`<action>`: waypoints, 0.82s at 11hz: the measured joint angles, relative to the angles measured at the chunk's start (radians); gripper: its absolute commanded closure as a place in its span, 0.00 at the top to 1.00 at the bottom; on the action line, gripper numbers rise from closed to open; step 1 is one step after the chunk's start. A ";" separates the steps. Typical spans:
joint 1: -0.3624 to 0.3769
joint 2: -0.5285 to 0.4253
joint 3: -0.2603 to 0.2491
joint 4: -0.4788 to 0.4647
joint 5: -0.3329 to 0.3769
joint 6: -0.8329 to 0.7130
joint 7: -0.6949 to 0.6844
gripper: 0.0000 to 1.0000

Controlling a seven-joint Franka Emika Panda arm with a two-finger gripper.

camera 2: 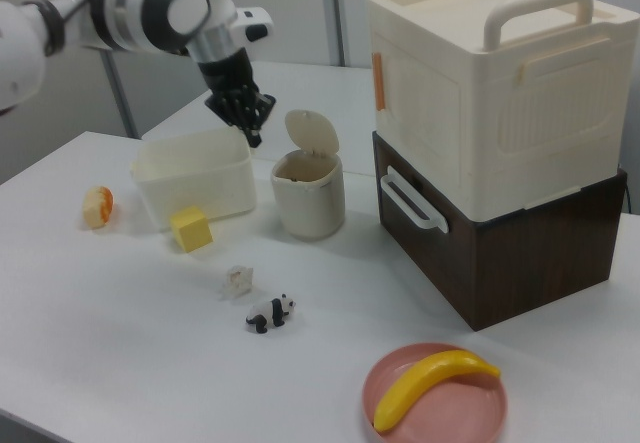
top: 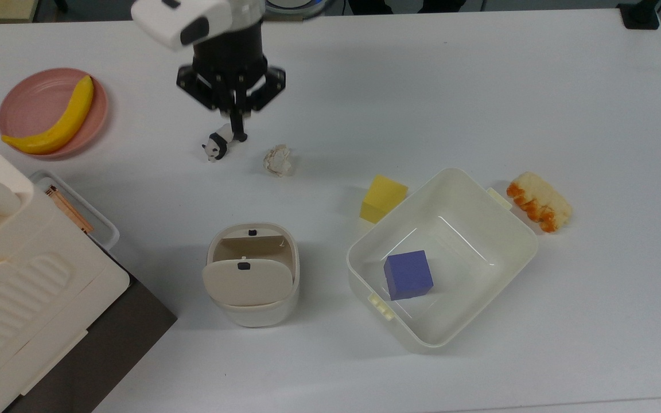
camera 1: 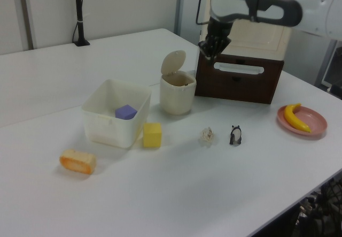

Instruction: Open the trash can

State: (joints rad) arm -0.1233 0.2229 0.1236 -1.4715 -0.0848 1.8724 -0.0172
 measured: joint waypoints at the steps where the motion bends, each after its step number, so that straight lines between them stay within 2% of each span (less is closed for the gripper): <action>1: 0.000 -0.030 0.000 -0.001 0.000 -0.074 0.000 0.03; 2: 0.000 -0.056 0.000 -0.003 0.000 -0.127 0.000 0.11; 3: 0.000 -0.082 0.000 -0.009 0.000 -0.169 0.000 0.24; 4: 0.000 -0.106 0.000 -0.017 0.000 -0.210 0.000 0.58; 5: 0.000 -0.119 0.000 -0.027 0.000 -0.228 0.000 1.00; 9: 0.000 -0.126 0.000 -0.044 0.000 -0.233 0.006 1.00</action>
State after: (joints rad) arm -0.1230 0.0971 0.1239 -1.5150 -0.0852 1.6389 -0.0108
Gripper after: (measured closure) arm 0.269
